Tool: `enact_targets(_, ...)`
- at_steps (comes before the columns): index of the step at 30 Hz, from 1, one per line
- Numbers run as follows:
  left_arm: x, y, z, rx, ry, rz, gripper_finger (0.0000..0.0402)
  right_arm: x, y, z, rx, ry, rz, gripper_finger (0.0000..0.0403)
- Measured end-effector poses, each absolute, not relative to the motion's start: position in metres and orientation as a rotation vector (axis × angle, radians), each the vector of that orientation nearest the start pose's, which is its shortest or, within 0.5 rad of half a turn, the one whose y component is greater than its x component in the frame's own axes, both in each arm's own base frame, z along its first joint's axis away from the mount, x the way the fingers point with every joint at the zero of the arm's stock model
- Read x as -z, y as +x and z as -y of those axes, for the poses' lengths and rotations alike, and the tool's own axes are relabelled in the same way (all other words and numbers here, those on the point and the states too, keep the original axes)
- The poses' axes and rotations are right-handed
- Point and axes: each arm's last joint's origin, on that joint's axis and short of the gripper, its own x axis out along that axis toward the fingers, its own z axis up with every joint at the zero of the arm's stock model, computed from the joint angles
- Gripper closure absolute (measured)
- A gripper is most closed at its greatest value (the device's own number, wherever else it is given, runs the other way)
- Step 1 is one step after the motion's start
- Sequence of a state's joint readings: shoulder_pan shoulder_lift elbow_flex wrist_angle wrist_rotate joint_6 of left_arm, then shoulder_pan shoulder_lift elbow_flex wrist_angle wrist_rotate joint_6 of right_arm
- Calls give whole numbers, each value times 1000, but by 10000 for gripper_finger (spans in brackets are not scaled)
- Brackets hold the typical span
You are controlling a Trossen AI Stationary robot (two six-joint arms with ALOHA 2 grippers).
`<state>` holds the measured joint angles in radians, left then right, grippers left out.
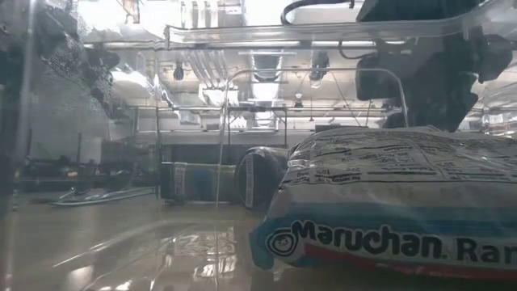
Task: Pick & Place Food Item
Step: Put the red noodle pack into the white bin
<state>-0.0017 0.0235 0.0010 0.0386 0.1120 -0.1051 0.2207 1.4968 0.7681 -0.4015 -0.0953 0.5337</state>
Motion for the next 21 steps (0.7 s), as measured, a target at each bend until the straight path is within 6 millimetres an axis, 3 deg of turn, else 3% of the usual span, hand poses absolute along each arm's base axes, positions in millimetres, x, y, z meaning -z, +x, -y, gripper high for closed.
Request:
enact_targets(12,-166,99,3,114,-104,10,401,-159,262,-63,-25,403,-1156,162)
enact_targets(21,-166,99,3,114,-104,10,401,-141,271,-66,-56,400,-1181,163)
